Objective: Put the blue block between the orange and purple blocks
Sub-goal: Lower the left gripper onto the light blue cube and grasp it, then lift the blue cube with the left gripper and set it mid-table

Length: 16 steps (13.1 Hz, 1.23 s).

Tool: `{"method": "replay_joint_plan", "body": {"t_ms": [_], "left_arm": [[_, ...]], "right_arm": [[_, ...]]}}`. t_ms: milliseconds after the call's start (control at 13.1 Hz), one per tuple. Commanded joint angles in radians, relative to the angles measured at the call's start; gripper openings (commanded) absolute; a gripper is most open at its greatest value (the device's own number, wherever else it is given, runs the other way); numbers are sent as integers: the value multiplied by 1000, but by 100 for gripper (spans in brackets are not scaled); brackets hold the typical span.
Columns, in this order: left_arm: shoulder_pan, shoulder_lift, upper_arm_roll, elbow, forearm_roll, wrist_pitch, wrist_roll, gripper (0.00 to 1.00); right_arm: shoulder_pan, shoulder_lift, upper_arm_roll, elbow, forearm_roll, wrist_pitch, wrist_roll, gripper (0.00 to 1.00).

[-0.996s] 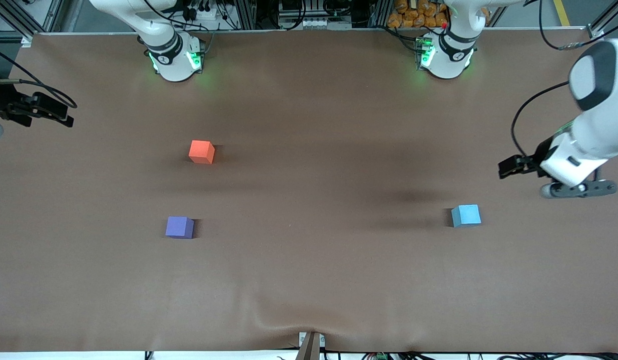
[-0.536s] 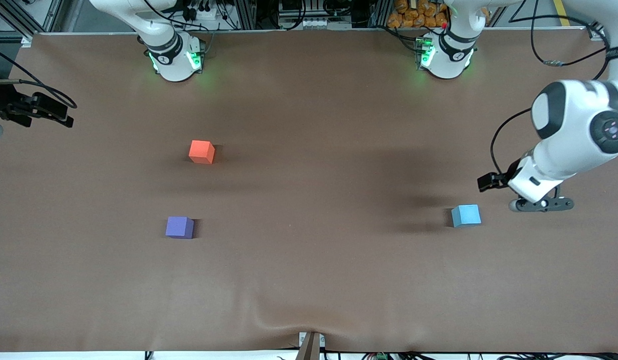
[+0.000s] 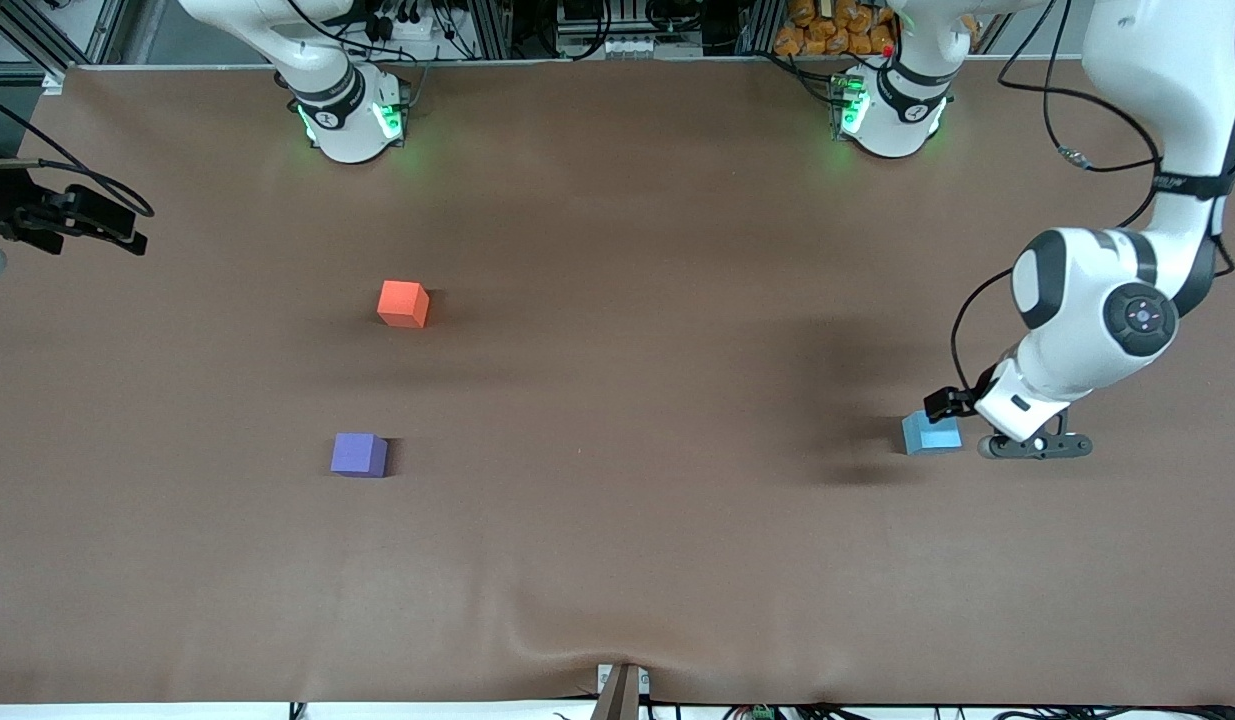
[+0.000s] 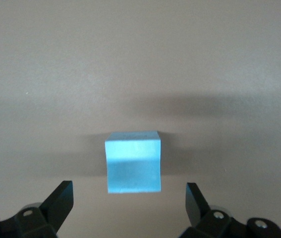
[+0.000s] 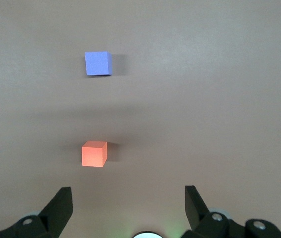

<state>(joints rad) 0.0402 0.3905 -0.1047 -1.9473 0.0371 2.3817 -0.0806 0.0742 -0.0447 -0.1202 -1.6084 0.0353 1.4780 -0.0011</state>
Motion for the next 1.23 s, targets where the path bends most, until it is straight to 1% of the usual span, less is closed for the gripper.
{"method": "replay_joint_plan", "body": {"t_ms": [0, 153, 460, 919, 996, 1149], "left_arm": [[0, 48, -4, -1, 18, 80, 10, 100], [0, 86, -3, -1, 18, 120, 10, 100], [0, 123, -3, -2, 18, 151, 9, 100], [4, 128, -1, -33, 23, 152, 10, 100], [6, 123, -1, -41, 23, 152, 13, 88], [9, 122, -1, -45, 23, 149, 15, 57]], "right_arm": [[4, -4, -4, -2, 14, 1, -8, 100], [2, -4, -4, -2, 14, -1, -8, 100], [4, -3, -4, -8, 14, 2, -8, 100], [19, 14, -3, -21, 18, 2, -7, 100], [21, 14, -3, -21, 18, 4, -7, 100], [22, 16, -3, -21, 20, 8, -7, 100]]}}
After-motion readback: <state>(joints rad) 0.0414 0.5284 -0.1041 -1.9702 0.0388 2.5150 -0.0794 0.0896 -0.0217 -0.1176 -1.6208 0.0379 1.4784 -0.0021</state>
